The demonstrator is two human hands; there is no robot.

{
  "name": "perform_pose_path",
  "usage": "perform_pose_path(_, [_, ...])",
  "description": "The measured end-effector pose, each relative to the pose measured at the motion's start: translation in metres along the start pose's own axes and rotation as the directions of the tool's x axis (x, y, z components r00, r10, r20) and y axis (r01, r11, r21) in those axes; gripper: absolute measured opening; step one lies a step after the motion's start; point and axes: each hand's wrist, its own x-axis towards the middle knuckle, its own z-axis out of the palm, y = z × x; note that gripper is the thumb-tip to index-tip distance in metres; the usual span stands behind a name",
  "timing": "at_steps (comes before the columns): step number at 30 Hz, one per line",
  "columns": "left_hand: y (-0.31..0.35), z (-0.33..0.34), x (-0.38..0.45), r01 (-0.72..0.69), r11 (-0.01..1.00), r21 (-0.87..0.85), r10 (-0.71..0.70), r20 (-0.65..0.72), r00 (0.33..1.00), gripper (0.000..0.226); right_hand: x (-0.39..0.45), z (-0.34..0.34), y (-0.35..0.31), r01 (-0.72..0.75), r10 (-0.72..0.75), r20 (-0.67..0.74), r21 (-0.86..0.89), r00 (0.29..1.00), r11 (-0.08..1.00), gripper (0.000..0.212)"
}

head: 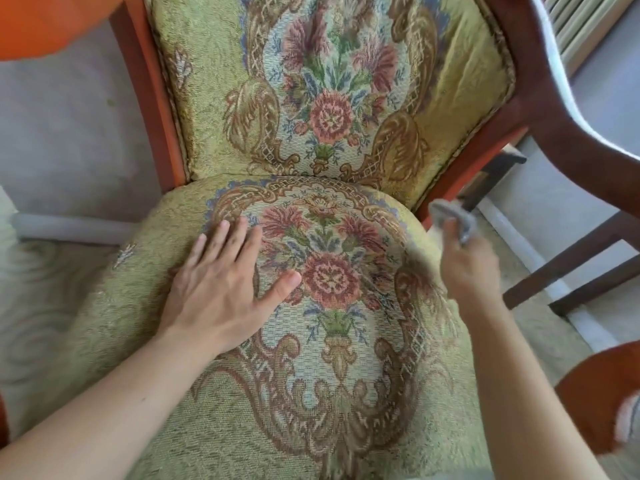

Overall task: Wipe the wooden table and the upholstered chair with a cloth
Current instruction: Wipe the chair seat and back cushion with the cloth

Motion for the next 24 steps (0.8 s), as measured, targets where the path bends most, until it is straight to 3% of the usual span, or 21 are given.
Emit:
perform_pose_path(2, [0.000, 0.000, 0.000, 0.002, 1.000, 0.003, -0.002, 0.001, 1.000, 0.102, 0.000, 0.028, 0.013, -0.077, 0.113, 0.167, -0.205, 0.979, 0.976, 0.052])
perform_pose_path(4, [0.000, 0.001, 0.001, 0.004, 1.000, 0.007, -0.004, 0.003, 1.000, 0.102, 0.001, 0.051, 0.013, -0.061, 0.127, 0.207, -0.301, 0.970, 0.952, 0.050])
perform_pose_path(7, [0.000, 0.001, 0.001, 0.008, 1.000, 0.021, -0.008, 0.004, 1.000, 0.103, 0.005, 0.067, 0.001, 0.095, -0.022, 0.311, -0.222, 0.950, 0.970, 0.045])
perform_pose_path(11, [0.001, 0.001, 0.002, 0.005, 0.999, 0.035, -0.005, 0.007, 1.000, 0.104, 0.006, 0.086, -0.018, 0.334, -0.180, 0.473, -0.265, 0.862, 0.905, 0.052])
perform_pose_path(17, [0.002, -0.004, 0.001, 0.002, 0.999, 0.034, -0.002, 0.013, 1.000, 0.105, -0.018, 0.092, -0.046, 0.419, -0.257, 0.600, -0.145, 0.758, 0.897, 0.065])
perform_pose_path(24, [0.002, -0.008, -0.002, -0.010, 1.000, 0.013, 0.010, 0.025, 1.000, 0.105, -0.066, 0.067, -0.045, 0.577, -0.418, 0.617, -0.073, 0.667, 0.814, 0.058])
